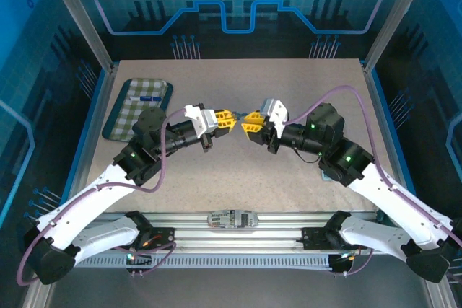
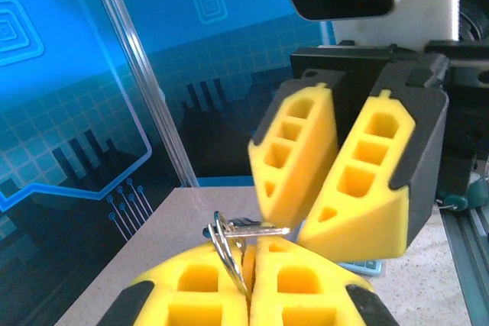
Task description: Remove the keys from the keyring
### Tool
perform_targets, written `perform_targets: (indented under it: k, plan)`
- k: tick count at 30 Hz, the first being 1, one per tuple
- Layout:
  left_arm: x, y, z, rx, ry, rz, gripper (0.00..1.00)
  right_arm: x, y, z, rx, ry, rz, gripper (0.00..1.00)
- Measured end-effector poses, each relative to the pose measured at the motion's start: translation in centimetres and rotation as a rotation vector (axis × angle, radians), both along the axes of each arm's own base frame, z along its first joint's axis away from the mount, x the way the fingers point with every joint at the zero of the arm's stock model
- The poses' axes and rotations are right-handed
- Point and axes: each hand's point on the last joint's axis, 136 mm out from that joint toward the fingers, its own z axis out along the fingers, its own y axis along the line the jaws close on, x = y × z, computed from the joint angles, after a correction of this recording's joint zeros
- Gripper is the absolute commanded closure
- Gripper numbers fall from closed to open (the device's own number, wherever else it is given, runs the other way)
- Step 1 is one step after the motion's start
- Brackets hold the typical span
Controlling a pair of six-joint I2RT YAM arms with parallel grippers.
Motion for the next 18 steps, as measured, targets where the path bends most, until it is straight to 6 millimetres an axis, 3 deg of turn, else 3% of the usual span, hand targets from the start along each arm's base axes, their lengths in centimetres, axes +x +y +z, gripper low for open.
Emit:
perform_targets:
  k: [3, 7, 9, 11, 18]
  plan:
    - [0.0, 0.0, -0.3, 0.010, 0.010, 0.000, 1.00, 0.8, -1.1, 0.8, 0.053, 0.049, -0.036, 0.48]
    - [-0.1, 0.0, -0.7, 0.030, 0.026, -0.004, 1.00, 2.4, -3.5, 2.0, 0.147, 0.162, -0.065, 0.31]
    - [-0.3, 0.0, -0.7, 0.041, 0.031, -0.014, 1.00, 3.1, -4.1, 2.7, 0.196, 0.242, -0.035, 0.32]
    - [-0.6, -0.1, -0.5, 0.047, 0.028, -0.027, 1.00, 3.2, -3.5, 3.2, 0.219, 0.317, 0.043, 0.34]
    - [-1.4, -0.5, 0.4, 0.053, 0.026, -0.083, 1.00, 1.5, -1.0, 1.8, 0.217, 0.525, 0.286, 0.31]
